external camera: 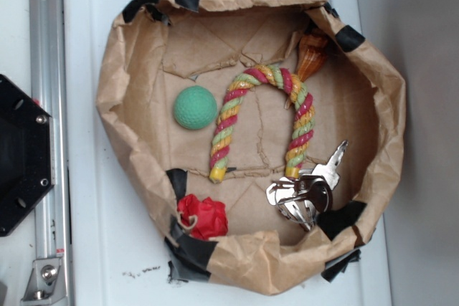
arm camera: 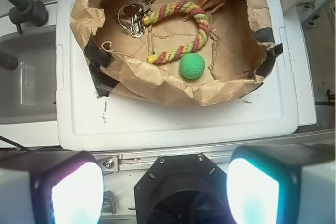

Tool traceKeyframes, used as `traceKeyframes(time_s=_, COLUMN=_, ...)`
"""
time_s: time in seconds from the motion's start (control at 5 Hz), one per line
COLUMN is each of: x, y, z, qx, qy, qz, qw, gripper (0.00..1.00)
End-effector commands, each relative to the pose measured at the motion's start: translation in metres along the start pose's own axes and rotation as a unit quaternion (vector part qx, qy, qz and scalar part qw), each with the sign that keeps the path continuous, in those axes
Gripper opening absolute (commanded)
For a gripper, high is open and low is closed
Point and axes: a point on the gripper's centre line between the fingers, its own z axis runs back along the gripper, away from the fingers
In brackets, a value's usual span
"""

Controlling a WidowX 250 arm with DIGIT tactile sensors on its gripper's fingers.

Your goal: Grab the multicolored rope.

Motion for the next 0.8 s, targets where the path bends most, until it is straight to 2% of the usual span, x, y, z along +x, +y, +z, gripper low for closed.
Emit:
traceKeyframes(time_s=0.0, x=0.000, y=0.000, z=0.000, qx=0.000, qy=0.000, qz=0.000, qw=1.000, gripper=1.00)
traceKeyframes(time_s=0.2, x=0.046, y=0.021, z=-0.045, qx=0.054, qy=-0.024, qz=0.006, qw=0.998, gripper=1.00)
traceKeyframes(time_s=0.4, x=0.092, y=0.037, z=-0.097, qx=0.091, qy=-0.036, qz=-0.016, qw=0.995, gripper=1.00)
traceKeyframes(time_s=0.6, x=0.134, y=0.044, z=-0.152, qx=0.121, qy=-0.010, qz=-0.041, qw=0.992, gripper=1.00)
